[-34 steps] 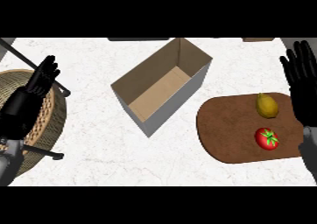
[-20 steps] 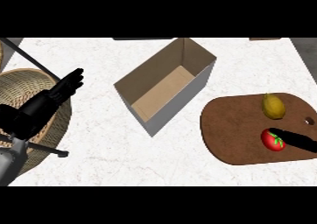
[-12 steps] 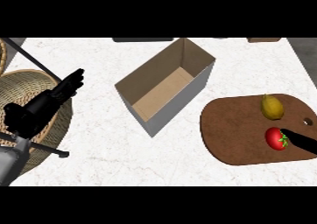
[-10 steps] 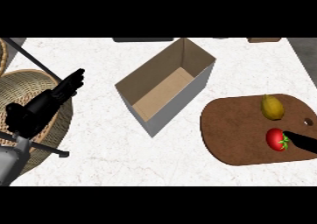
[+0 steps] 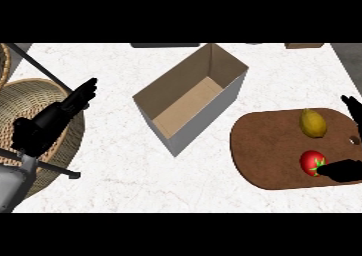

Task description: Pick the lemon from the cutting board and place it in the cardboard box

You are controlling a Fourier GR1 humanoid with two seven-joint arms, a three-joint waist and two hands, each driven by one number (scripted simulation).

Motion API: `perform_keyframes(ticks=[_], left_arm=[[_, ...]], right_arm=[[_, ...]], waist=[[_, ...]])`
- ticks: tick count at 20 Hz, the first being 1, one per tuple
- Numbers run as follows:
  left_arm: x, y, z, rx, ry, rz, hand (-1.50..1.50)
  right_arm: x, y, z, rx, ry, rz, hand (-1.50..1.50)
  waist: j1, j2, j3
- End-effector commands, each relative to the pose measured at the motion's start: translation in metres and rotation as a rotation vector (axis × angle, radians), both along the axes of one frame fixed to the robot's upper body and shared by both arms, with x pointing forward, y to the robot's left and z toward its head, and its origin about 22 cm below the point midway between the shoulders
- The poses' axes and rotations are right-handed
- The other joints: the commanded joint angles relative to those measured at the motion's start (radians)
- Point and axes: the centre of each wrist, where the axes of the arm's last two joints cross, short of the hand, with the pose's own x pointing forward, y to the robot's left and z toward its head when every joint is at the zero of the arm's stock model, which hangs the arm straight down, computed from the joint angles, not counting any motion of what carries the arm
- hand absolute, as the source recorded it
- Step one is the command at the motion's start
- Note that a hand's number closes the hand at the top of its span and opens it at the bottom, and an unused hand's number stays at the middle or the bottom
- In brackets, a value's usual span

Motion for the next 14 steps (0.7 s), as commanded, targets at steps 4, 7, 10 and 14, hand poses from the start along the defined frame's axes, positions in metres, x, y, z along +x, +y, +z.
perform_keyframes(ticks=[4,7,10,14], left_arm=[[-0.016,-0.047,-0.034,-0.144,-0.030,0.011,0.00],[-0.009,-0.062,-0.028,-0.141,-0.050,0.024,0.00],[-0.013,-0.057,-0.032,-0.150,-0.031,0.007,0.00],[-0.003,-0.066,-0.024,-0.147,-0.024,-0.003,0.00]], right_arm=[[0.008,0.029,0.014,0.053,0.041,-0.054,-1.50],[0.014,0.017,0.005,0.048,0.047,-0.066,-1.50],[0.025,0.011,-0.003,0.059,0.064,-0.107,-1.50],[0.040,0.010,-0.018,0.029,0.129,-0.123,-1.50]], waist=[[0.014,0.016,-0.025],[0.006,0.017,-0.023],[0.018,0.019,-0.023],[0.026,0.024,-0.022]])
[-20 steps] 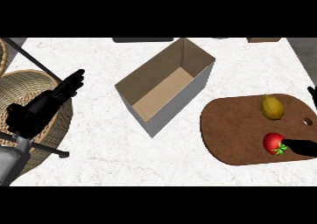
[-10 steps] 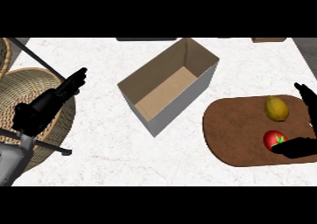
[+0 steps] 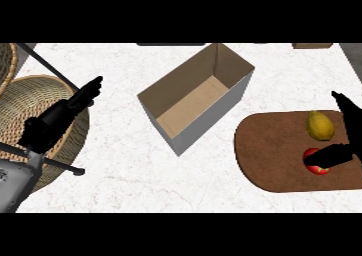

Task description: Pick the lemon from the cutting board and place it in the cardboard box

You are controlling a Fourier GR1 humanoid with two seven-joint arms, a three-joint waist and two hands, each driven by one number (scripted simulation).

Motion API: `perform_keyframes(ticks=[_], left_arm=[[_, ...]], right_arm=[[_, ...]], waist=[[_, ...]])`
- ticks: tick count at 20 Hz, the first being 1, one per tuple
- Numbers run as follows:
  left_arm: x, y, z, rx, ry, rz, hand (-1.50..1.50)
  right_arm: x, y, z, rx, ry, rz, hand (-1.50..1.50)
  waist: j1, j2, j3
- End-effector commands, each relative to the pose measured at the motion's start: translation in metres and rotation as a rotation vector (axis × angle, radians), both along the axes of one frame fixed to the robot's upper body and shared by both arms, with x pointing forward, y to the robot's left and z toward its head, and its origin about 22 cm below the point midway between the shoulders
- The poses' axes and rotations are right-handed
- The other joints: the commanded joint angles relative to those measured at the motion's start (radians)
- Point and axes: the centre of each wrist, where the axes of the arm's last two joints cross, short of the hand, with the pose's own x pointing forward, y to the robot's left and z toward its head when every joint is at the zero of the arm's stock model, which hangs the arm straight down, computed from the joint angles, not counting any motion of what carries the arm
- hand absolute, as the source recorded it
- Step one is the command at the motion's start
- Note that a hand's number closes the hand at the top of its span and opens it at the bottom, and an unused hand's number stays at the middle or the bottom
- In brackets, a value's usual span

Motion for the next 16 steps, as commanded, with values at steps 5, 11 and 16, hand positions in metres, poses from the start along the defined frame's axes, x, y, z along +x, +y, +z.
perform_keyframes(ticks=[5,11,16], left_arm=[[-0.013,-0.049,-0.032,-0.181,0.004,0.042,0.00],[-0.016,-0.052,-0.024,-0.171,0.003,0.027,0.00],[-0.012,-0.057,-0.031,-0.166,0.006,0.028,0.00]], right_arm=[[0.010,0.002,-0.023,-0.004,0.039,-0.037,-1.50],[0.016,0.004,-0.026,-0.026,0.017,0.005,-1.50],[0.018,-0.004,-0.049,-0.045,0.050,-0.005,-1.50]], waist=[[-0.012,0.010,-0.031],[-0.010,0.005,-0.031],[-0.016,0.011,-0.030]])
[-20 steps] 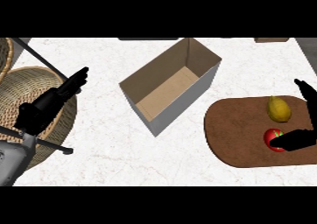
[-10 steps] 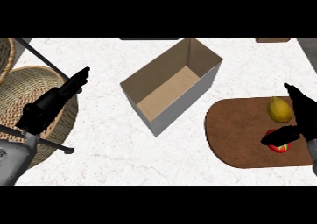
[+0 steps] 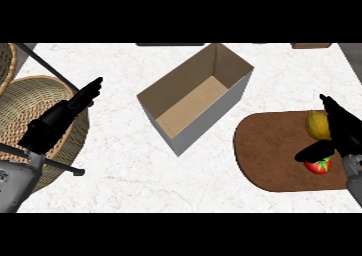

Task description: Pick the lemon from the cutting board and place it in the cardboard box

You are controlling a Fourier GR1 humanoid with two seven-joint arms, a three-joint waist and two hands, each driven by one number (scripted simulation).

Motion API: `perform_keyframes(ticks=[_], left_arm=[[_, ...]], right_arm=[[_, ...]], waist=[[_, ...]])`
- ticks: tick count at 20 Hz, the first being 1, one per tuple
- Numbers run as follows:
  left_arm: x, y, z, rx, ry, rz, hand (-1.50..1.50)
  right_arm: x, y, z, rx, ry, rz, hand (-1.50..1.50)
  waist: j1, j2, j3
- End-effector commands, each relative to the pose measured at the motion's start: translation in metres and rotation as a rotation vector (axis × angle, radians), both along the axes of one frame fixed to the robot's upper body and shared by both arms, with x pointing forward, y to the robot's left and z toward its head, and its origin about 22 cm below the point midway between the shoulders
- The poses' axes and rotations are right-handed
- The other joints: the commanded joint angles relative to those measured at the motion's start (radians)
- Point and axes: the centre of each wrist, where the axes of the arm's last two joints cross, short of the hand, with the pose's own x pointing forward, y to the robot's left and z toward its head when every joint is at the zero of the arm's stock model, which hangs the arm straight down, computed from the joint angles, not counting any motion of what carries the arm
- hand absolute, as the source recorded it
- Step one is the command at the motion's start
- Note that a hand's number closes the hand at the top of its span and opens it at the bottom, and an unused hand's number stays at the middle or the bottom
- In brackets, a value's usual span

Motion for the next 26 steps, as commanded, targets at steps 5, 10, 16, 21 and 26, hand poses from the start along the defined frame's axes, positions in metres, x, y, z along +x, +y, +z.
perform_keyframes(ticks=[5,10,16,21,26], left_arm=[[-0.016,-0.044,-0.028,-0.207,0.016,0.034,0.00],[-0.010,-0.055,-0.027,-0.197,0.005,0.026,0.00],[-0.011,-0.050,-0.027,-0.188,0.016,0.027,0.00],[-0.013,-0.050,-0.026,-0.206,0.014,0.018,0.00],[-0.010,-0.051,-0.021,-0.193,0.006,0.025,0.00]], right_arm=[[0.008,-0.003,-0.010,0.017,0.058,0.010,-1.50],[0.015,-0.008,-0.025,0.010,0.082,0.009,-1.50],[0.011,-0.003,-0.045,0.010,0.121,0.021,-1.50],[0.020,-0.021,-0.047,-0.035,0.139,-0.012,-1.50],[0.015,-0.023,-0.062,-0.071,0.159,-0.004,-1.50]], waist=[[-0.007,0.008,-0.032],[-0.004,0.015,-0.031],[-0.013,0.011,-0.032],[0.000,0.013,-0.031],[-0.003,0.012,-0.031]])
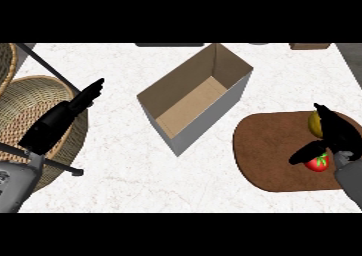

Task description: Pick the lemon from the cutting board and place it in the cardboard box

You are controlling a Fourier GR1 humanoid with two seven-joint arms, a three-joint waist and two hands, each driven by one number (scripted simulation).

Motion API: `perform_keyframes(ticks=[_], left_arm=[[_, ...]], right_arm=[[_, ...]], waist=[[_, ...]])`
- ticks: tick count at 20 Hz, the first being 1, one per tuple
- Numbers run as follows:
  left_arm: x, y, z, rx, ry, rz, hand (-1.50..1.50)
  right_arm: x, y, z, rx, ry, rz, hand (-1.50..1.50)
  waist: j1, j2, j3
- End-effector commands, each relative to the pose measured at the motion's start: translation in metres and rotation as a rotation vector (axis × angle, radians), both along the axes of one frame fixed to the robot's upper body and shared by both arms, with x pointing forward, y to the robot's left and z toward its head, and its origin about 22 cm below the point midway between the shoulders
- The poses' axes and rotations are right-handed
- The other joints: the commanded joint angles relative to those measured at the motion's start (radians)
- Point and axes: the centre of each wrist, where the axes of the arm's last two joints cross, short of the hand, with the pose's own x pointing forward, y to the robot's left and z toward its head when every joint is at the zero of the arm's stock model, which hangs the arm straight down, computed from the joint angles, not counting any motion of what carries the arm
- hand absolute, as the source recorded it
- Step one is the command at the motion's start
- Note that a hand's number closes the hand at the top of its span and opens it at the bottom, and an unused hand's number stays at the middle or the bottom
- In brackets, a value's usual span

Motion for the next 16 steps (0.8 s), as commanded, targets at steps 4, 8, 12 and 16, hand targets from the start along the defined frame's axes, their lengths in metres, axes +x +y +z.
perform_keyframes(ticks=[4,8,12,16], left_arm=[[-0.016,-0.055,-0.025,-0.224,0.009,0.052,0.00],[-0.014,-0.048,-0.030,-0.231,-0.003,0.064,0.00],[-0.005,-0.051,-0.020,-0.213,0.012,0.037,0.00],[0.002,-0.038,-0.015,-0.172,0.007,-0.051,0.00]], right_arm=[[0.001,-0.006,-0.012,-0.010,0.039,0.021,1.50],[0.000,-0.003,-0.021,-0.046,0.018,0.044,1.50],[0.002,0.015,-0.015,-0.078,-0.037,0.287,1.50],[-0.020,0.127,-0.003,-0.003,-0.108,0.991,1.50]], waist=[[-0.001,0.013,-0.023],[0.003,0.016,-0.024],[0.003,0.016,-0.023],[0.079,0.012,-0.027]])
